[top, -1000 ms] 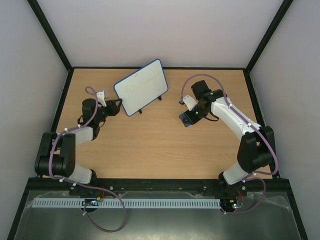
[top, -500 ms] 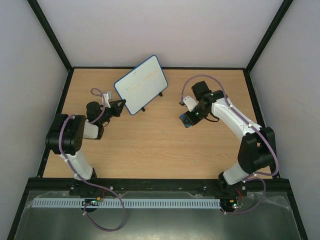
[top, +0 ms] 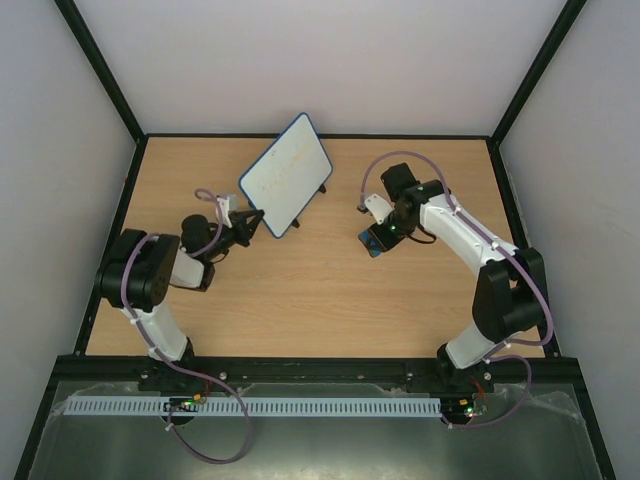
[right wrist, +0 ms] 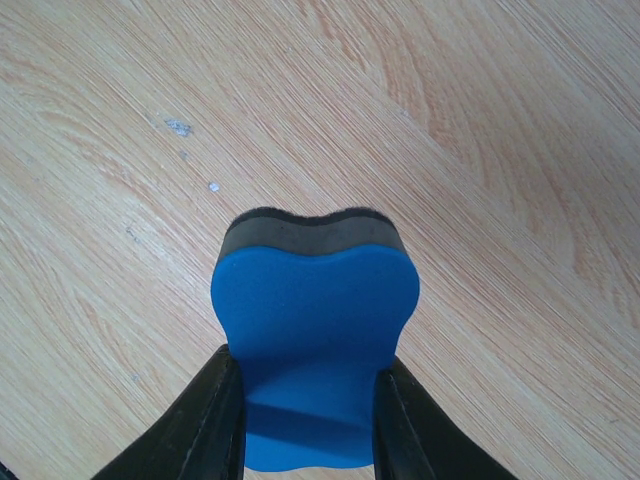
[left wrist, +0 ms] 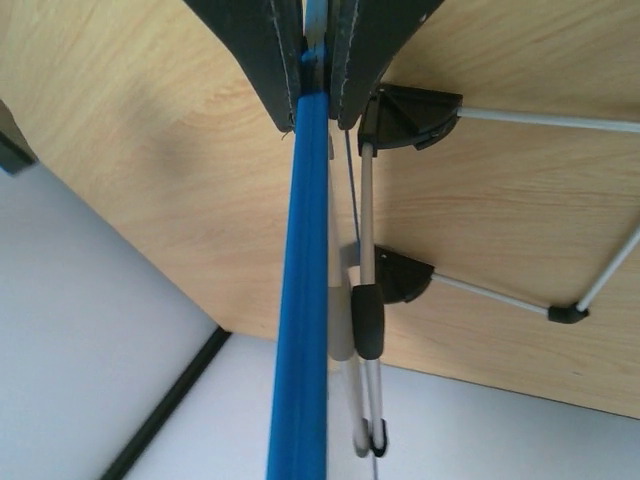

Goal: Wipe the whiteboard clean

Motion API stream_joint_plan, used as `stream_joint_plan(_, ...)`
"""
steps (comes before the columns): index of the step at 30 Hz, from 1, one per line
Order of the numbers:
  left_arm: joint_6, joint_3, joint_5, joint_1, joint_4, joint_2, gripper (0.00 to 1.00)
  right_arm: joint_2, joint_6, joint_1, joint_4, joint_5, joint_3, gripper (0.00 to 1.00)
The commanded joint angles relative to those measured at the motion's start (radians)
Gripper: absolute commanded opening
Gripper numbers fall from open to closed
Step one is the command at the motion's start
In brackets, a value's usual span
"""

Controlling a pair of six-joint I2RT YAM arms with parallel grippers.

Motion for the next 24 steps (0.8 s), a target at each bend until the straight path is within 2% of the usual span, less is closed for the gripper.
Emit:
stream_joint_plan(1,0.123,-0.035,0.031,-0.069,-0.109,-0.076,0.03,0.013,-0.012,-0.002,0.010,0.010,0.027,0.03)
stream_joint_plan(7,0.200,-0.061,0.044,-0.146,-0.180,-0.117,0.03,0.015,-0.022,-0.002,0.026,0.000,0.023,0.03)
stream_joint_plan(13,0.189,-0.094,0.104,-0.171,-0.151,-0.097,0.03,0.009,-0.023,-0.002,0.038,-0.022,0.026,0.03)
stream_joint_plan(16,0.192,-0.130,0.090,-0.171,-0.160,-0.123,0.03,-0.003,-0.029,-0.002,0.044,-0.036,0.031,0.03)
stream_joint_plan(19,0.248,-0.107,0.002,-0.171,-0.341,-0.168,0.03,-0.018,-0.033,-0.002,0.067,-0.056,0.024,0.03)
stream_joint_plan(22,0.249,-0.108,-0.044,-0.171,-0.353,-0.174,0.09,-0.030,-0.024,-0.001,0.116,-0.096,0.011,0.03)
stream_joint_plan(24,0.248,-0.098,-0.061,-0.170,-0.373,-0.174,0.20,-0.041,-0.022,0.000,0.162,-0.127,-0.006,0.02)
